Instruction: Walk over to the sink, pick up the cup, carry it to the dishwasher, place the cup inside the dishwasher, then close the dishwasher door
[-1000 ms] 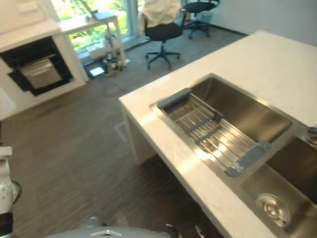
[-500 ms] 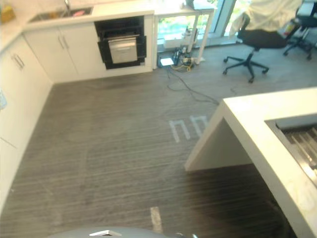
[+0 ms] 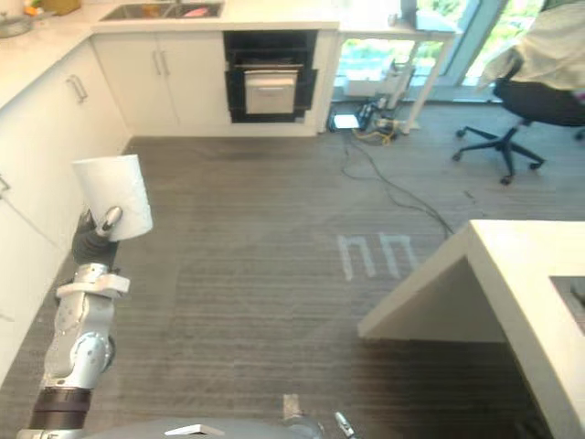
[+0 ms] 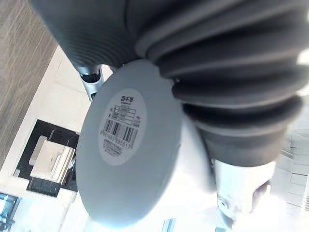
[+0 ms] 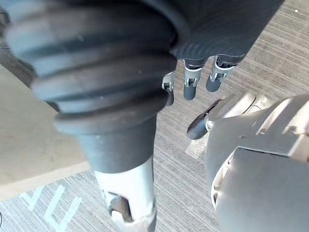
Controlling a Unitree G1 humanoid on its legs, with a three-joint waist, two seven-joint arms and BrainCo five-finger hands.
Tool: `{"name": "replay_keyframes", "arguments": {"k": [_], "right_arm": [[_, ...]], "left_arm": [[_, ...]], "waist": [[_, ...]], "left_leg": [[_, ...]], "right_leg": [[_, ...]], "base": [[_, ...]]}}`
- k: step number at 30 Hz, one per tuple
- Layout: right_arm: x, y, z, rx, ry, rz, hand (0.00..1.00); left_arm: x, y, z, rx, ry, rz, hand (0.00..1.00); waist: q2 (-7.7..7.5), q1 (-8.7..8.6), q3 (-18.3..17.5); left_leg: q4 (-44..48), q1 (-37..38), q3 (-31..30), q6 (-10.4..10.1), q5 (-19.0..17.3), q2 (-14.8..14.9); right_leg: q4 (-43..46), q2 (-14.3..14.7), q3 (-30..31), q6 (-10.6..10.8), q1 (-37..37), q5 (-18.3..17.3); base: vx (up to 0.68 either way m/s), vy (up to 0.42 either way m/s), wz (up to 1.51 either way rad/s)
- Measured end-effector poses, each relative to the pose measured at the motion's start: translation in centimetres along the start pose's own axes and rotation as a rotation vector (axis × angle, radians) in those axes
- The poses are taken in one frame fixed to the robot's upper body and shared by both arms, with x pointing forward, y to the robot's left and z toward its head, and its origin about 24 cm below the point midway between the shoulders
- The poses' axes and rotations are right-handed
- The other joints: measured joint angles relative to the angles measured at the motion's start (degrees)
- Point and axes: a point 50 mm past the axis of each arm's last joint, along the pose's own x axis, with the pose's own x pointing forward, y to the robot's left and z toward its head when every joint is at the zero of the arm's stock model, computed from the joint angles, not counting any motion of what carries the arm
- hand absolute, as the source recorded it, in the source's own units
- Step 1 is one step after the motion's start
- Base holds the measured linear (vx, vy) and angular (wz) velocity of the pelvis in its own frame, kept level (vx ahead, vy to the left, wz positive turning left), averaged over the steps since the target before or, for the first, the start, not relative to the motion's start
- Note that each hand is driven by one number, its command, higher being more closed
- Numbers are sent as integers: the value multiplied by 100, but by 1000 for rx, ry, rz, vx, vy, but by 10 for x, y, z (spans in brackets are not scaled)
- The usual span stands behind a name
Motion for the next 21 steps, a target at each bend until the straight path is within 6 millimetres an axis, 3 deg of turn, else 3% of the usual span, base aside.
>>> {"name": "replay_keyframes", "arguments": {"k": [6, 7, 13, 19, 20, 21], "right_arm": [[0, 8, -7, -178, 40, 46, 0], [1, 30, -10, -341, 108, 177, 0], [1, 27, -13, -337, 117, 172, 0], [-1, 18, -17, -267, 95, 175, 0], [-1, 18, -16, -254, 87, 171, 0], [-1, 14, -16, -203, 78, 152, 0]], "left_arm": [[-10, 24, -19, 93, 81, 164, 100], [-27, 46, -34, 327, 135, 359, 100], [-27, 45, -35, 325, 137, 352, 100], [-35, 43, -44, 249, 222, 223, 100], [-37, 44, -46, 234, 238, 211, 100], [-41, 41, -51, 198, 272, 180, 100]], "waist": [[-202, 23, -34], [-84, 33, -266], [-82, 22, -265], [1, -48, -250], [29, -67, -227], [56, -114, -210]], "left_leg": [[-5, -33, 169, -7, -6, -11], [-42, -36, 241, 5, 24, -75], [-41, -36, 230, 5, 24, -77], [-9, 22, 240, 17, 2, -97], [-8, 63, 263, 30, -28, -103], [-8, 120, 305, 32, -147, -148]], "right_leg": [[-295, 47, 172, -16, -8, 186], [-749, 35, 223, 56, 134, 496], [-749, 29, 171, 57, 142, 496], [-744, 2, 145, 53, 195, 491], [-709, -12, 148, 33, 218, 454], [-288, -119, 208, 74, 55, 162]], "base": [[-27, -14, -14], [0, 0, 0], [0, 0, 1], [0, 0, 0], [-10, 20, -9], [-12, 75, -7]]}}
